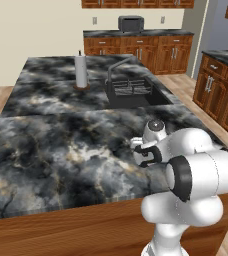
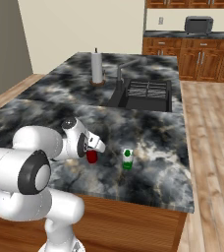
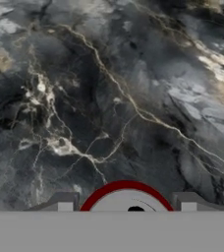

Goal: Move the drinks to the dining counter.

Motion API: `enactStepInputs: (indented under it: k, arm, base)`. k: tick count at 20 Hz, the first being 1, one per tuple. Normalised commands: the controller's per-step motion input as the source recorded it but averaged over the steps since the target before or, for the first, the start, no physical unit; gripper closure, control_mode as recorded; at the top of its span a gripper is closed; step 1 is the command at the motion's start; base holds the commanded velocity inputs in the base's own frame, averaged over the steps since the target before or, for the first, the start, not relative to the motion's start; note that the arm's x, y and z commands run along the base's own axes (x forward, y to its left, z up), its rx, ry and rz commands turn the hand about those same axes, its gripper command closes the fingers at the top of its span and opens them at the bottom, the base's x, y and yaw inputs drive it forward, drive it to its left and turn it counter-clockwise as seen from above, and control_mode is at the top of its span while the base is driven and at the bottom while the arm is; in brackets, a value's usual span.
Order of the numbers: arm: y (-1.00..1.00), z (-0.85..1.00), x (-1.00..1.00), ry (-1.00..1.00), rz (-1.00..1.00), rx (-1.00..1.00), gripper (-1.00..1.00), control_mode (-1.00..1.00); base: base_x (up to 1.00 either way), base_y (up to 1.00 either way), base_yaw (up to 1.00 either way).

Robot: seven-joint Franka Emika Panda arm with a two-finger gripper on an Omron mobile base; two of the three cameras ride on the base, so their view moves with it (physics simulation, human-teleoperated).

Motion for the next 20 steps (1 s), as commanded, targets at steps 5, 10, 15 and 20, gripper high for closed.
enactStepInputs:
  k: [5, 10, 15, 20]
  arm:
    - [0.0, -0.02, 0.0, -0.02, 0.0, 0.0, 1.0, -1.0]
    - [0.0, -0.24, 0.0, -0.09, 0.0, 0.0, 1.0, -1.0]
    - [0.0, -0.29, 0.0, -0.12, 0.0, -0.01, 1.0, -1.0]
    - [0.0, -0.07, 0.0, -0.04, 0.0, 0.0, -1.0, -1.0]
  base:
    - [0.0, 0.0, 0.0]
    - [0.0, 0.0, 0.0]
    - [0.0, 0.0, 0.0]
    - [0.0, 0.0, 0.0]
